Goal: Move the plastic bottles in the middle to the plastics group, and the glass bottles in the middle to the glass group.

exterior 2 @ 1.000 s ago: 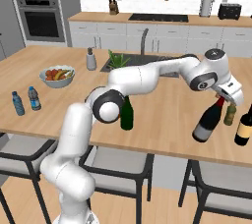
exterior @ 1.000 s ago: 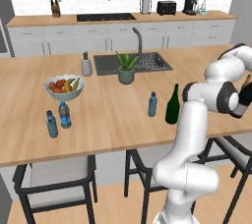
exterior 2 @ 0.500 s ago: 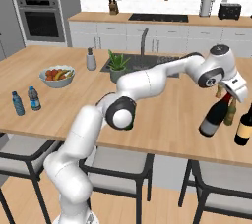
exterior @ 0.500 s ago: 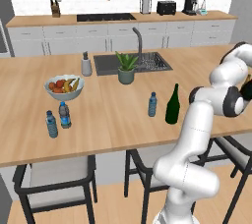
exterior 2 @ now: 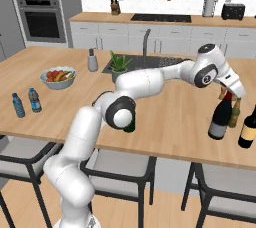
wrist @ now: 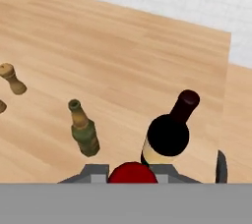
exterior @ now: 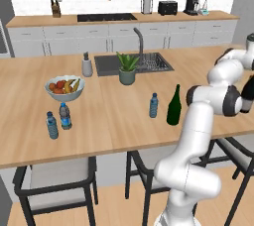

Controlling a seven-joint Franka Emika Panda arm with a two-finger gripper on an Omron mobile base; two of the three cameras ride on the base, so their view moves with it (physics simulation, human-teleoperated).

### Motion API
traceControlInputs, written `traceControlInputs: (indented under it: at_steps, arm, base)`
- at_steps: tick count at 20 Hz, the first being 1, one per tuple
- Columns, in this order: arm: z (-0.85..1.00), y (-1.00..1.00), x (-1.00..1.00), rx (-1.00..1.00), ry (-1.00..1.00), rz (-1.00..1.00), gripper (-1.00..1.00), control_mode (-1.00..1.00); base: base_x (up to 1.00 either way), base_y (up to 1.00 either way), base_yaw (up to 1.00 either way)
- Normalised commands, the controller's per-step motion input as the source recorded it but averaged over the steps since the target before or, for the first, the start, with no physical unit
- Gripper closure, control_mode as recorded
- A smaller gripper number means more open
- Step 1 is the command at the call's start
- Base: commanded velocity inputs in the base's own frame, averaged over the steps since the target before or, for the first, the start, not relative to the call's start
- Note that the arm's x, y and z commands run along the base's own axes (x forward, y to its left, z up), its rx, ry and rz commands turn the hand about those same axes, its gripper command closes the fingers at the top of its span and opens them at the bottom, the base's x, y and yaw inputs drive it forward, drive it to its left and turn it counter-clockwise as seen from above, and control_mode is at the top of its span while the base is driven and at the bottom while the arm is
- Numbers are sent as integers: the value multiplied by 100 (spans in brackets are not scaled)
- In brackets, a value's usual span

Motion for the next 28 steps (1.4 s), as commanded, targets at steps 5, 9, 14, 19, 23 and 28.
traceControlInputs:
  at_steps: [5,9,14,19,23,28]
  arm:
    - [-60,33,-5,-25,0,0,100,-100]
    - [-50,17,0,-7,0,0,100,-100]
    - [-51,4,-1,0,0,0,100,-100]
    - [-36,-1,-3,0,0,0,-100,-100]
    - [0,-8,-2,6,7,0,-100,-100]
    - [12,5,-27,5,-1,3,-100,-100]
  base:
    - [0,0,0]
    - [0,0,0]
    - [0,0,0]
    - [0,0,0]
    - [0,0,0]
    - [0,0,0]
